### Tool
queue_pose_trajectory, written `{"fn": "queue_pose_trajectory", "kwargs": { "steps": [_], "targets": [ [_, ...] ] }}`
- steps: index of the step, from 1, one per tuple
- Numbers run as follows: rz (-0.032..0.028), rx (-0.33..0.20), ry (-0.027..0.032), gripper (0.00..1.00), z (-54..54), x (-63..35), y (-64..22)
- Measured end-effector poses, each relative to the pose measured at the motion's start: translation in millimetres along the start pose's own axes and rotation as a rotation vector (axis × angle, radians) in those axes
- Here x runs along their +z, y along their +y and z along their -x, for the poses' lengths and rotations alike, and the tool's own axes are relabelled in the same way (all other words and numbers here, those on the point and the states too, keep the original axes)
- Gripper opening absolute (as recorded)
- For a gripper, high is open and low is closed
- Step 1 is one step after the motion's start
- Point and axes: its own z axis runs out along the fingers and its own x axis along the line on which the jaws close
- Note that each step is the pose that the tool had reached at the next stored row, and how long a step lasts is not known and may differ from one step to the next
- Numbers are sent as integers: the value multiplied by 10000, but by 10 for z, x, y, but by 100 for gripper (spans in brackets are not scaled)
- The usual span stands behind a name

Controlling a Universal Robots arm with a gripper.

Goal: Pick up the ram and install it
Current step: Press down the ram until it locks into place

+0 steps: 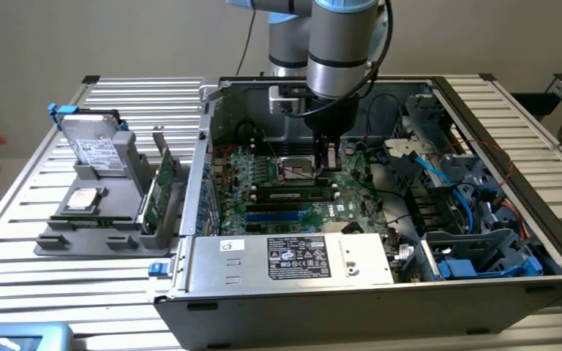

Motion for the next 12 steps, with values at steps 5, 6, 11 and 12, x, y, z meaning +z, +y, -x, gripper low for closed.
{"fn": "queue_pose_trajectory", "kwargs": {
  "steps": [5, 6, 11, 12],
  "targets": [
    [-5, 5, 1, 11, -5, 3, 1],
    [-7, 5, 4, 11, -6, 4, 1],
    [-38, 6, 5, 11, -6, 15, 4],
    [-44, 9, 1, 11, -5, 18, 8]
  ]
}}
